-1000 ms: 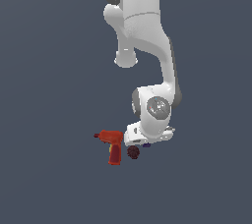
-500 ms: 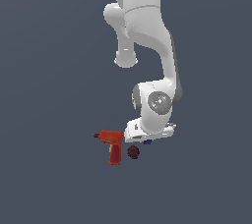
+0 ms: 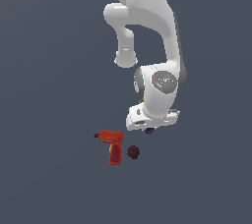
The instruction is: Pick up a designated object from a clutter of objects.
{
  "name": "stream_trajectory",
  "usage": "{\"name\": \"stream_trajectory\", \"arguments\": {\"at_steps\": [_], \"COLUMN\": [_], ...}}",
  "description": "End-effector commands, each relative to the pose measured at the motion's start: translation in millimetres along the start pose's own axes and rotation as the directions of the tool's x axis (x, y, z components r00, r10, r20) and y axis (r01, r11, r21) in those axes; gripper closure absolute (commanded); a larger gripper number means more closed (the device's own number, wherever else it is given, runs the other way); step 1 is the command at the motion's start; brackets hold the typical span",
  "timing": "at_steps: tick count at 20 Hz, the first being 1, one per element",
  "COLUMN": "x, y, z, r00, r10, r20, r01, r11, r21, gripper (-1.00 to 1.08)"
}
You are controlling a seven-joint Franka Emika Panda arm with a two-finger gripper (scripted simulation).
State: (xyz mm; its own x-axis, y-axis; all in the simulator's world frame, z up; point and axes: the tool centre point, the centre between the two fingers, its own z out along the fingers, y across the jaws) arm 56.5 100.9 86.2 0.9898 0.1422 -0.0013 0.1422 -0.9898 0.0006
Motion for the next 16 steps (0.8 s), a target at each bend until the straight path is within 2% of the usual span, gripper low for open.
{"name": "stream_trajectory", "arguments": {"at_steps": [1,16], "x": [-11,-79], "y": [-4,-30], "z": [-19,-136], "r00": [1.000,1.000], "r10": [0.000,0.000], "r20": [-0.001,-0.001], "r01": [0.000,0.000], "r11": [1.000,1.000], "r21": [-0.001,-0.001], "gripper": [1.08,1.08]}}
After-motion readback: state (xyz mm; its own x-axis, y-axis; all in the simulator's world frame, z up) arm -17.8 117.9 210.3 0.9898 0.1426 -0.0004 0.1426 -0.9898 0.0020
